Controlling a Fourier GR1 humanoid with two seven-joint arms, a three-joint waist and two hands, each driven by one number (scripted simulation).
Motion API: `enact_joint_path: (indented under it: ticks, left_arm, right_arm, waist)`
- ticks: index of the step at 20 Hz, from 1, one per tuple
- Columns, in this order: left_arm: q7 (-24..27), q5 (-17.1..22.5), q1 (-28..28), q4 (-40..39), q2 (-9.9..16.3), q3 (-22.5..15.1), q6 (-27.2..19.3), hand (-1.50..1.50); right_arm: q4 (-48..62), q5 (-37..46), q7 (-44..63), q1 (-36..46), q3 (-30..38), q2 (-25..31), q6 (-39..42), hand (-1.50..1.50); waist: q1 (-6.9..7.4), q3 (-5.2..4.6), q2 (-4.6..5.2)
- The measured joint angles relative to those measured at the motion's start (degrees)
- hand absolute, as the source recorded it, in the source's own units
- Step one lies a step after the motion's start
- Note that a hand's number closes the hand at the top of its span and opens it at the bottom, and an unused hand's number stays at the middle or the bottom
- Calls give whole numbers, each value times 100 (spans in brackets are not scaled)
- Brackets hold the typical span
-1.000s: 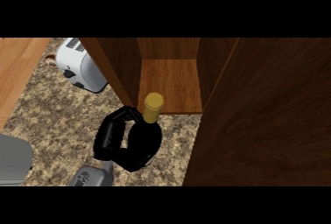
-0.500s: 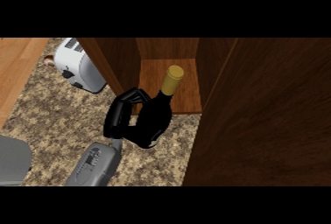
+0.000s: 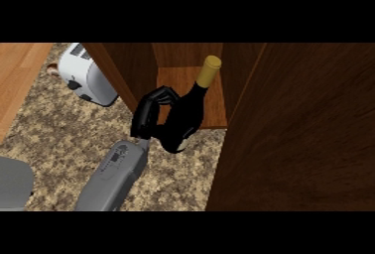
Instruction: Pick up the wine, place it into the cabinet and close the cabinet
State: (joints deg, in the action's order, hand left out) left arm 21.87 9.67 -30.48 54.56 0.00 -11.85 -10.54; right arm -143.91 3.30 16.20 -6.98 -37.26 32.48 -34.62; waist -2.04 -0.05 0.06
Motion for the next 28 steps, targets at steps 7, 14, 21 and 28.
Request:
enact_joint_path:
  ticks: [7,14,21,28]
  left_arm:
    - [285,577,-791,-989,1,-50,-125,150]
    - [482,1065,-1633,-2059,6,-116,-344,150]
    - [384,1113,-2289,-3018,5,-256,-696,150]
    - [447,1438,-2701,-3682,2,-9,-804,150]
  right_arm:
    - [17,-67,-274,-175,43,-6,105,-150]
    - [28,-113,-419,-171,-85,-97,160,-150]
    - [42,-167,-675,-376,-94,-54,248,-150]
    - [59,-228,-940,-528,-62,-29,385,-150]
  waist:
    - [-53,1,14]
    - [-159,-5,45]
    - [-234,1,60]
    - [-342,1,109]
